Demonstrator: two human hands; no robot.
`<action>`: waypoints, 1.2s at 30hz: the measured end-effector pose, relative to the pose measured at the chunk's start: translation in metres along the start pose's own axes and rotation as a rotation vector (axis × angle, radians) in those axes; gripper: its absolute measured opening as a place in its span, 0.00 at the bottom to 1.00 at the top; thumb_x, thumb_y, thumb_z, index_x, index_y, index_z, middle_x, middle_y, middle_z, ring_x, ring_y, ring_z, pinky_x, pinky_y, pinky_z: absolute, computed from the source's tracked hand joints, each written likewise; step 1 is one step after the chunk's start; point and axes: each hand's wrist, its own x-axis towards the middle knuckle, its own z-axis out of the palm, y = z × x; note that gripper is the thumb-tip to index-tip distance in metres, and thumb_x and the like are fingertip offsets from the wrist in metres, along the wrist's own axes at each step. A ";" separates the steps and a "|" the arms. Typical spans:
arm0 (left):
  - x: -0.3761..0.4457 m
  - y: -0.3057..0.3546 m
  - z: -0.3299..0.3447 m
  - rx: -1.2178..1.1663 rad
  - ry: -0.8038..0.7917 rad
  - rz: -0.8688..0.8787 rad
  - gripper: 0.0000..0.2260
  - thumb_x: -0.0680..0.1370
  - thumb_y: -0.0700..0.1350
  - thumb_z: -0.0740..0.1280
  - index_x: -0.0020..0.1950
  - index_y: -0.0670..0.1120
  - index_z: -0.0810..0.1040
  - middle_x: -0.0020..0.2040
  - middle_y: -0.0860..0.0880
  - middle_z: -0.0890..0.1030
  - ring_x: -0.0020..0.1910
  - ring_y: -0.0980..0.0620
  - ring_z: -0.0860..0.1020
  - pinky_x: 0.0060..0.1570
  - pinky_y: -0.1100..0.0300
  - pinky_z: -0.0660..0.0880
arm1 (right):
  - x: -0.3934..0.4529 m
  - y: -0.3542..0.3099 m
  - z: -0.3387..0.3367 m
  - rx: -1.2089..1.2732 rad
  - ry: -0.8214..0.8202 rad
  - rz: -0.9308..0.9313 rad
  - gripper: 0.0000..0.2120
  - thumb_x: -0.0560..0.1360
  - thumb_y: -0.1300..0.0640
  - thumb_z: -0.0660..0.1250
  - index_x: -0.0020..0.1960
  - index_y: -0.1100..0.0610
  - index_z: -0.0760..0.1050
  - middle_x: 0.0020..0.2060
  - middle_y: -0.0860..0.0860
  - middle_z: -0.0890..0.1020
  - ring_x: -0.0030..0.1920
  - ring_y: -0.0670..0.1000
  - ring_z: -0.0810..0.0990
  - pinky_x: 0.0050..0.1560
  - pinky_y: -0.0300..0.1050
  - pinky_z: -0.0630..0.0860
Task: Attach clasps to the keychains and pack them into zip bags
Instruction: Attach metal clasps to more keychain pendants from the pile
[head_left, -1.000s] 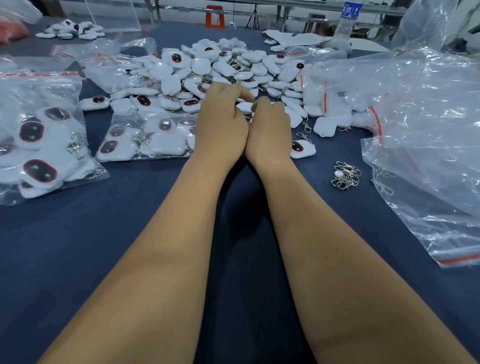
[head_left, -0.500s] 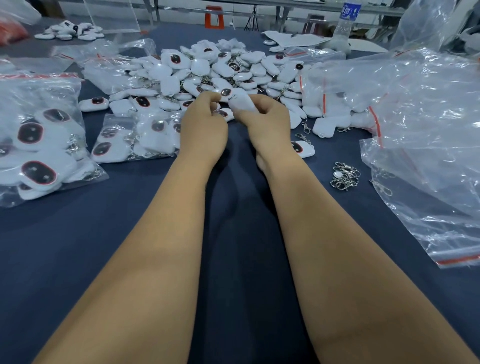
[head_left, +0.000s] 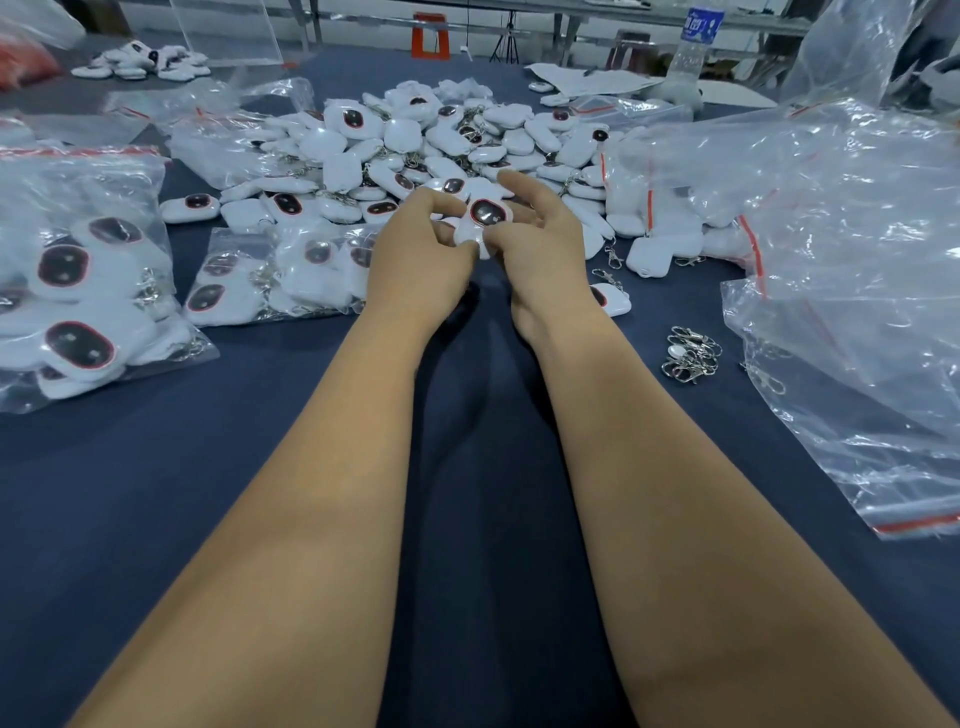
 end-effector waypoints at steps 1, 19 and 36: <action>0.000 -0.001 0.000 -0.008 0.004 -0.007 0.12 0.75 0.38 0.68 0.54 0.52 0.72 0.39 0.54 0.75 0.39 0.53 0.77 0.40 0.61 0.74 | 0.001 0.000 0.000 0.011 0.004 0.006 0.21 0.71 0.76 0.60 0.60 0.60 0.76 0.51 0.55 0.80 0.51 0.54 0.79 0.58 0.49 0.77; -0.002 0.001 0.001 -0.033 -0.079 -0.009 0.12 0.77 0.39 0.66 0.54 0.54 0.72 0.48 0.52 0.80 0.49 0.51 0.80 0.47 0.58 0.75 | 0.000 -0.003 -0.001 0.122 -0.102 0.049 0.15 0.73 0.73 0.61 0.55 0.64 0.80 0.46 0.60 0.82 0.46 0.55 0.80 0.44 0.41 0.78; -0.007 0.008 0.001 -0.056 -0.054 -0.101 0.13 0.75 0.40 0.63 0.58 0.47 0.78 0.51 0.49 0.83 0.52 0.49 0.81 0.57 0.49 0.77 | -0.001 0.001 0.000 -0.003 -0.135 0.021 0.11 0.74 0.72 0.63 0.52 0.63 0.80 0.45 0.59 0.83 0.43 0.54 0.81 0.42 0.43 0.78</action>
